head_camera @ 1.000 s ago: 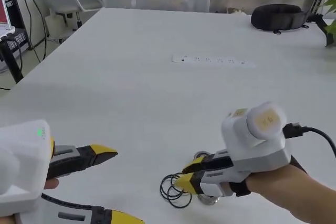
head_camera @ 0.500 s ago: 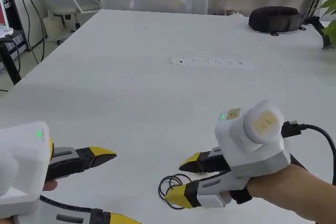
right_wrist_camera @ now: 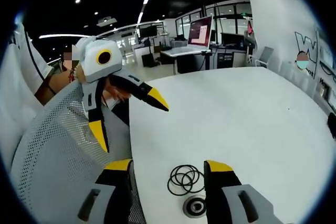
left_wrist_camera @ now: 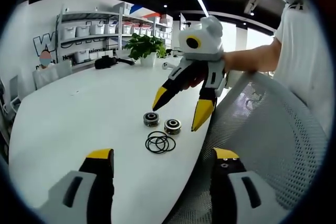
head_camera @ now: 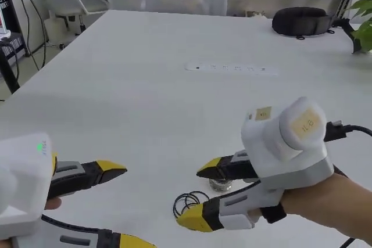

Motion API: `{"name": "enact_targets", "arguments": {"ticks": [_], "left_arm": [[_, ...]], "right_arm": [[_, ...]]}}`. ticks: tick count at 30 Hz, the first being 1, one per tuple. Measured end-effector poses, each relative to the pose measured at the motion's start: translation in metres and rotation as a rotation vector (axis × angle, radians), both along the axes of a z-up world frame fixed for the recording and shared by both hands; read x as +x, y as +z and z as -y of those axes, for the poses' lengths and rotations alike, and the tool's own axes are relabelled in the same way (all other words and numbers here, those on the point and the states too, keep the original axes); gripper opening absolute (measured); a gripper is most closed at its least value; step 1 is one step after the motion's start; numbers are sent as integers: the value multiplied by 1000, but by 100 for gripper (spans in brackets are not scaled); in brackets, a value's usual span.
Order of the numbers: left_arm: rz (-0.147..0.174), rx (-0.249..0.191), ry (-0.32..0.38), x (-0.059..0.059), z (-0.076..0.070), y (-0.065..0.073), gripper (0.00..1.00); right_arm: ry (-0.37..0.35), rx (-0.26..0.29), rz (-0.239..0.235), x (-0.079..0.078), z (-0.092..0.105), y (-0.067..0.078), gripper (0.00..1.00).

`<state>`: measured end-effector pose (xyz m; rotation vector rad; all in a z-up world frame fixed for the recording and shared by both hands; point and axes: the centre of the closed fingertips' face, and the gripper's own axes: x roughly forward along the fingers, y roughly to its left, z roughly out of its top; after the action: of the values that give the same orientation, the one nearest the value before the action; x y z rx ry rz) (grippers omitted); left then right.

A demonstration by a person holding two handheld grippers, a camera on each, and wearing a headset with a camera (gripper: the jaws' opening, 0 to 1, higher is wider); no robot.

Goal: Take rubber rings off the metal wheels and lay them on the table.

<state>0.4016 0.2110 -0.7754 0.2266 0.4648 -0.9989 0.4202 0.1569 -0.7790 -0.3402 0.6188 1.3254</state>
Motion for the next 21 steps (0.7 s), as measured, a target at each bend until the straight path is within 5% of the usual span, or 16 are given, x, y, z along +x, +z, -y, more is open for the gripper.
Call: {"name": "enact_targets", "arguments": {"ticks": [10,21], "left_arm": [[2,-3,-1,0,0,1,73],[4,-7,7,1,0,2,74]], "right_arm": [[-53,53,30,4,21,22,64],[-128,55,39,13,58,20,71]]}}
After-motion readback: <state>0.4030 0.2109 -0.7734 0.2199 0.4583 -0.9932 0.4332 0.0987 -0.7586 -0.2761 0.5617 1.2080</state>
